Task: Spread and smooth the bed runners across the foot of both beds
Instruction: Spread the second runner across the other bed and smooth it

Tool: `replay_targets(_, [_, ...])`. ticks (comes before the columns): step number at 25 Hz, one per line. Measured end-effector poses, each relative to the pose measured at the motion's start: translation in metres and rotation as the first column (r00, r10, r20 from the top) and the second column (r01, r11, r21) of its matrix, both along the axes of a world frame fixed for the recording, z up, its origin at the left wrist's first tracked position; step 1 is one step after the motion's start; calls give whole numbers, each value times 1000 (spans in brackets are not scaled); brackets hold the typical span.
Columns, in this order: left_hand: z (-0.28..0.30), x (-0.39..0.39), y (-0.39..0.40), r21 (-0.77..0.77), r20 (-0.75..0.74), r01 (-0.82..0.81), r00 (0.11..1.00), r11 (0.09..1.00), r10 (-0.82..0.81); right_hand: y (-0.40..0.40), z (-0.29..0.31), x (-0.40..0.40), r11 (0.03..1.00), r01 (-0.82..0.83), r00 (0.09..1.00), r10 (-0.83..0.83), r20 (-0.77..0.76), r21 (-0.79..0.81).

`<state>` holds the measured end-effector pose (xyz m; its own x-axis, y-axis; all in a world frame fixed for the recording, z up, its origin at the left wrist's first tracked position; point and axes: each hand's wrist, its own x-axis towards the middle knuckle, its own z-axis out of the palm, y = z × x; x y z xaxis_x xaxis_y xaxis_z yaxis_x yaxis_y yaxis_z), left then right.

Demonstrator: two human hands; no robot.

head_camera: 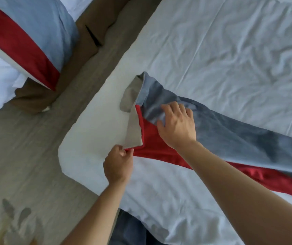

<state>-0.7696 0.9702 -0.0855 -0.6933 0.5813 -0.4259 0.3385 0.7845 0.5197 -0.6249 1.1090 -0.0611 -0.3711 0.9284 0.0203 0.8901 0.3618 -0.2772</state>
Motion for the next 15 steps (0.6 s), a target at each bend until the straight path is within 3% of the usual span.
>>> replay_targets(2, [2,-5,-12,37,63,-50,997,998,47,0,-1,-17,997,-68,997,69,32,-28])
replay_targets(6, [16,-23,29,166,29,-97,995,981,94,3,-5,-33,992,-120,990,123,67,-48])
replay_targets(10, [30,-27,87,264,-18,51,999,963,-48,10,-9,-34,979,-189,976,196,91,-81])
replay_targets(15, [15,-44,70,116,-39,100,995,988,-96,40,-8,-43,989,-145,989,145,-41,-6])
